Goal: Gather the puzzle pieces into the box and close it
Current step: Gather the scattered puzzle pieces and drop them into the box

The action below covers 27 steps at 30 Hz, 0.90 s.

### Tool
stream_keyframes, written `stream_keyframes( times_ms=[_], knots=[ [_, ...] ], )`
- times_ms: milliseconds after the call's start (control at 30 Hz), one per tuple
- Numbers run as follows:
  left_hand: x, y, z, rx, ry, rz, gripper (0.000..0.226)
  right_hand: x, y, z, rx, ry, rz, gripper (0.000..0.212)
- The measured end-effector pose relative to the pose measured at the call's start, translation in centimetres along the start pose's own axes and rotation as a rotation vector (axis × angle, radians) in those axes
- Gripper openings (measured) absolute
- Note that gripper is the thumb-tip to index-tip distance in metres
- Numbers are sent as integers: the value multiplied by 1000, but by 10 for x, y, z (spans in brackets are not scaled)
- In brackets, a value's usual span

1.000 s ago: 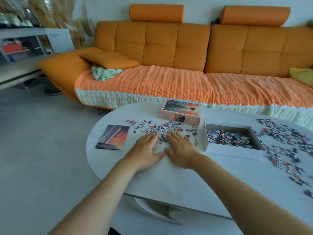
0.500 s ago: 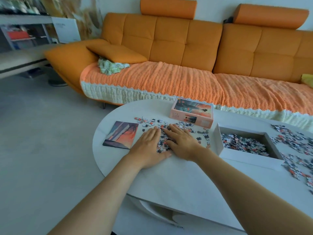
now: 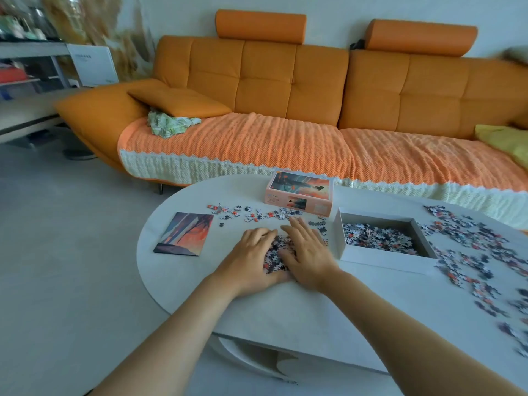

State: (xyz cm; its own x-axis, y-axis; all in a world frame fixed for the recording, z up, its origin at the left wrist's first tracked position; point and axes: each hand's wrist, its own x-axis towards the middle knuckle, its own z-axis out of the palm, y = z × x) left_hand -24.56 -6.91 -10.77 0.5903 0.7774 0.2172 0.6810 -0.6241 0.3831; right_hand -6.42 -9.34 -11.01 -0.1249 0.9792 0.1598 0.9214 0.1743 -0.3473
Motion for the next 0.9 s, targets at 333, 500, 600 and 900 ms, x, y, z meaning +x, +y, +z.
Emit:
stream_keyframes(
  times_ms=[333,500,600,900],
  knots=[
    [-12,19,-2,124,-251,-37,118,-32,-1,-12,-79,-208,-71,58],
    [-21,47,4,120,-290,-29,104,-57,9,-16,-45,-187,-95,59],
    [-22,68,12,82,-310,-30,97,-74,20,-24,2,-166,-82,58],
    [-3,125,39,-49,-317,66,87,-119,72,-60,132,-49,-44,50]
  ],
)
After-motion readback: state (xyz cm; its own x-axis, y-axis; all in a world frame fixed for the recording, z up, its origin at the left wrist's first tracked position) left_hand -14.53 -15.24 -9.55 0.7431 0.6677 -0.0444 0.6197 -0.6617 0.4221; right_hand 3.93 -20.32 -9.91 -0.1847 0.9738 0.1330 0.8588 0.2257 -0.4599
